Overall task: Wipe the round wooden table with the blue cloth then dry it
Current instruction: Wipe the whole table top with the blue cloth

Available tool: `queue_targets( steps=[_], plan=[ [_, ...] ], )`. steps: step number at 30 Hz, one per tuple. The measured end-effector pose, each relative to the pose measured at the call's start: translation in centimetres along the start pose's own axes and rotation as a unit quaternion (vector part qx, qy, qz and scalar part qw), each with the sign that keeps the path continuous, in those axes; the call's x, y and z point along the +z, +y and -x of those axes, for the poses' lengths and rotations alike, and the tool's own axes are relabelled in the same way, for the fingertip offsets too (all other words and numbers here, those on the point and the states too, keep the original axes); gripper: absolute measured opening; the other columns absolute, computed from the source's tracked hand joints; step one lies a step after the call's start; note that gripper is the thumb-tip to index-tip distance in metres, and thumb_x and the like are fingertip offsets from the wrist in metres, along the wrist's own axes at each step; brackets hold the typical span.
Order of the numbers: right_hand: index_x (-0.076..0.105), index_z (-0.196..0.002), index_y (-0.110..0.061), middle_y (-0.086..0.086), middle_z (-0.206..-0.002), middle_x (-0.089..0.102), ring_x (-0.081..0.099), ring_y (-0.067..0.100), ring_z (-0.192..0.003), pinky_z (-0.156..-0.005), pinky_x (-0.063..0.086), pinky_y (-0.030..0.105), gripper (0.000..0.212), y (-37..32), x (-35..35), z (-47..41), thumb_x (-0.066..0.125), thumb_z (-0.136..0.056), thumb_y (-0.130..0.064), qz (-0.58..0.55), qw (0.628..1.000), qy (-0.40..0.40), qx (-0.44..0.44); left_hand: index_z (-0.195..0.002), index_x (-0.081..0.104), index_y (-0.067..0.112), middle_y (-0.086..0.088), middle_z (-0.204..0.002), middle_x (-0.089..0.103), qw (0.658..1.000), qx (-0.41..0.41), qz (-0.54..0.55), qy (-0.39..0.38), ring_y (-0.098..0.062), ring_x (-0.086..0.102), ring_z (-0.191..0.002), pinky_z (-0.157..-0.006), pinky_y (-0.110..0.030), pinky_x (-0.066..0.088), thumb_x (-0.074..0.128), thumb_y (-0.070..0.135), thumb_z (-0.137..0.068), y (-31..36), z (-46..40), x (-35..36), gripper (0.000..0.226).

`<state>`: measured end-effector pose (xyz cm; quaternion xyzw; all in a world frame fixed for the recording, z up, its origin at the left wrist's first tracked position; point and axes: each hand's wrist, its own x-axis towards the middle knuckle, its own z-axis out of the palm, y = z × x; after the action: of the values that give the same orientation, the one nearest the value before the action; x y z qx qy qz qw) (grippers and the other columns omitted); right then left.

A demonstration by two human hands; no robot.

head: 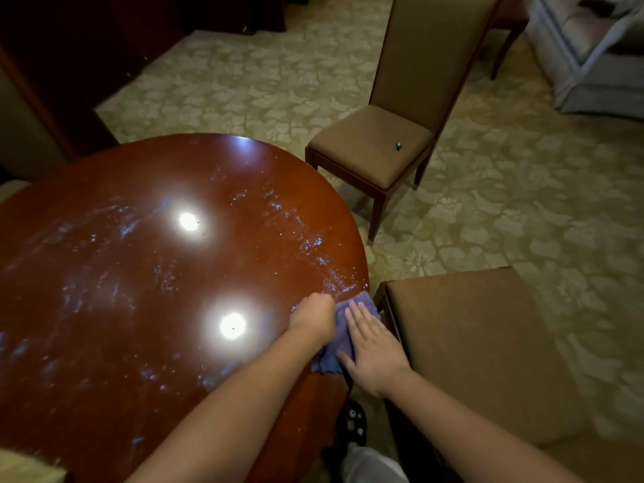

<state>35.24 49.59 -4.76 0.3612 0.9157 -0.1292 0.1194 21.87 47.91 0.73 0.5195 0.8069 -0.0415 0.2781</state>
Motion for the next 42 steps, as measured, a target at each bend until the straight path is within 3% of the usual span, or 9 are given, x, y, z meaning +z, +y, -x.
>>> queue_targets(
  steps=[4,7,12,16,24,29,33,38,42],
  plan=[
    [-0.007,-0.151,-0.005,0.005,-0.153,-0.022,-0.016,0.021,-0.146,-0.113,-0.014,0.030,0.102,0.1,-0.3,-1.9,-0.012,-0.066,-0.062,-0.045,0.999,-0.020,-0.005,-0.095,0.065,-0.002,-0.021,-0.102,0.066,1.000,-0.010,0.027,0.005,-0.036,0.063,-0.095,-0.075,-0.037,0.049,0.045,0.020,-0.096,-0.2,-1.0,-0.9,0.029],
    [-0.007,-0.151,-0.006,0.004,-0.155,-0.020,-0.016,0.019,-0.146,-0.118,-0.007,0.032,0.104,1.1,-1.0,-2.9,-0.013,-0.065,-0.064,-0.017,0.999,-0.029,-0.043,-0.097,0.065,-0.002,-0.023,-0.104,0.066,0.999,-0.022,0.032,0.022,-0.038,0.062,-0.099,-0.078,-0.037,0.048,0.047,0.019,-0.095,-0.5,-1.2,-1.2,0.028],
    [0.061,-0.123,0.002,0.016,-0.134,0.055,0.056,0.026,-0.123,-0.102,0.046,0.036,0.078,0.7,0.2,-1.9,0.030,-0.079,-0.055,-0.027,1.000,-0.014,0.007,-0.092,0.065,-0.005,-0.026,-0.102,0.065,0.999,-0.012,0.031,0.005,-0.039,0.062,-0.098,-0.078,-0.039,0.049,0.049,0.013,-0.092,0.0,-1.5,-1.4,0.024],
    [0.006,-0.151,-0.001,0.012,-0.157,-0.005,-0.002,0.026,-0.148,-0.114,-0.010,0.033,0.101,0.7,-0.5,-3.1,-0.003,-0.070,-0.060,-0.039,0.999,0.002,0.007,-0.091,0.065,-0.006,-0.028,-0.101,0.064,0.999,-0.017,0.038,0.011,-0.040,0.062,-0.098,-0.077,-0.040,0.049,0.048,0.013,-0.092,0.1,-2.3,-2.0,0.026],
    [-0.006,-0.151,-0.010,0.002,-0.153,-0.021,-0.026,0.014,-0.138,-0.112,-0.018,0.025,0.095,5.1,-1.6,-4.8,-0.006,-0.075,-0.066,0.026,0.986,-0.016,-0.163,-0.098,0.064,-0.004,-0.022,-0.105,0.066,0.998,-0.045,0.045,0.014,-0.035,0.062,-0.098,-0.076,-0.036,0.047,0.047,0.012,-0.095,0.1,-2.4,-1.9,0.023],
    [0.041,-0.141,0.000,0.013,-0.152,0.030,0.033,0.026,-0.140,-0.112,0.031,0.041,0.083,4.2,-1.8,-6.5,0.026,-0.085,-0.058,0.010,0.991,0.008,-0.137,-0.095,0.065,-0.003,-0.023,-0.102,0.067,0.995,-0.062,0.068,0.035,-0.036,0.063,-0.097,-0.077,-0.036,0.048,0.049,0.013,-0.094,-0.1,-2.8,-1.8,0.023],
    [0.003,-0.153,-0.009,-0.002,-0.151,-0.014,-0.012,0.012,-0.144,-0.116,-0.006,0.027,0.097,4.7,-3.3,-7.5,0.002,-0.075,-0.067,0.024,0.979,-0.044,-0.195,-0.098,0.066,-0.003,-0.023,-0.105,0.066,0.991,-0.088,0.092,0.049,-0.038,0.061,-0.102,-0.080,-0.038,0.048,0.048,0.016,-0.094,-0.6,-2.8,-1.6,0.026],
    [0.054,-0.132,0.000,0.017,-0.141,0.049,0.047,0.027,-0.131,-0.109,0.034,0.037,0.083,5.3,-0.9,-5.6,0.012,-0.096,-0.061,0.018,0.990,-0.027,-0.138,-0.104,0.065,-0.003,-0.023,-0.109,0.065,0.994,-0.075,0.071,0.038,-0.037,0.061,-0.106,-0.085,-0.039,0.048,0.047,0.011,-0.095,1.0,-2.9,-1.4,0.024],
    [0.040,-0.141,0.003,0.018,-0.151,0.031,0.032,0.028,-0.140,-0.117,0.020,0.032,0.085,5.0,-2.6,-7.7,0.023,-0.085,-0.058,0.043,0.989,-0.009,-0.143,-0.104,0.065,-0.003,-0.024,-0.110,0.065,0.991,-0.094,0.075,0.055,-0.038,0.060,-0.108,-0.086,-0.039,0.047,0.047,0.015,-0.095,0.7,-3.3,-1.8,0.027]
  ],
)
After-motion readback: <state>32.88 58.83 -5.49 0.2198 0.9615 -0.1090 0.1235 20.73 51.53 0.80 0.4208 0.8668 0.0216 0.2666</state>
